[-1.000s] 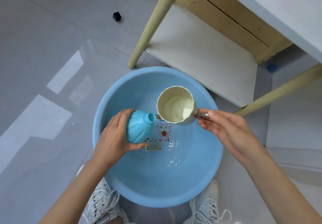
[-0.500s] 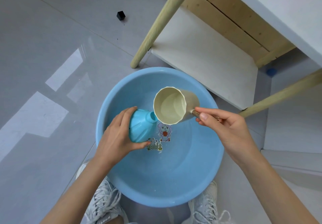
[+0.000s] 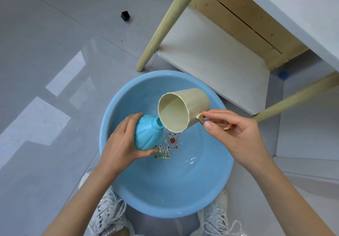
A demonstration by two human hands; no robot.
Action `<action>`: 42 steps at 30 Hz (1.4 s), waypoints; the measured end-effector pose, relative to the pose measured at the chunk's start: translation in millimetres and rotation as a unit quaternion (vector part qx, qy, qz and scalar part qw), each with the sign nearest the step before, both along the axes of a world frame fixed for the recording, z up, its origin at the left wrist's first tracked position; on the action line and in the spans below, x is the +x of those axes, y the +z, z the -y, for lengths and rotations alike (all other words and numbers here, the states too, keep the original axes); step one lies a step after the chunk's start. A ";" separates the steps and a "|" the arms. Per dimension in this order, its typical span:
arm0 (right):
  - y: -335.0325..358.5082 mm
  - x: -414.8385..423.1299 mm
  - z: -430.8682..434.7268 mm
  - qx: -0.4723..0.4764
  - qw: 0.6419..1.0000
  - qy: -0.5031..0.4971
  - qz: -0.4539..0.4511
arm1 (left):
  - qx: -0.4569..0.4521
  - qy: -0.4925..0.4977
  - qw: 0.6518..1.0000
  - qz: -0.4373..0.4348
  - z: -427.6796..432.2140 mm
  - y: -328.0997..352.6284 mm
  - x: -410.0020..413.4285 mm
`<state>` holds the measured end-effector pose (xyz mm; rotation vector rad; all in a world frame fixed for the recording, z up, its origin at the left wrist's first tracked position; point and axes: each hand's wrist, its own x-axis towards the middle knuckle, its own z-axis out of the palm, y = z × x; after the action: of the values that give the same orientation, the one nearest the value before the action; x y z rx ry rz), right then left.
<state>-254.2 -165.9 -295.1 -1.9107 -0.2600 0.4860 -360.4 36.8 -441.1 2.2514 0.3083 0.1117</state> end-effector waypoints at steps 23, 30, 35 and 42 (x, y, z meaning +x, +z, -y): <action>-1.6 -6.7 -1.1 -0.044 0.993 0.041 0.098 | -0.003 0.005 1.000 -0.002 0.5 3.1 -0.9; -2.6 -7.8 -0.2 -0.055 0.990 0.047 0.121 | -0.002 0.005 1.000 -0.006 0.4 3.1 -0.7; -2.9 -8.7 2.1 -0.069 0.989 0.045 0.126 | 0.001 0.004 1.000 -0.004 0.6 3.7 -0.8; -3.1 -8.3 2.4 -0.079 0.984 0.057 0.149 | 0.005 0.003 1.000 -0.005 0.4 4.3 0.1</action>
<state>-262.5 -168.3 -298.1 -2.1317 -0.5419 0.3011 -360.3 36.4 -436.8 2.2627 0.3201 0.1049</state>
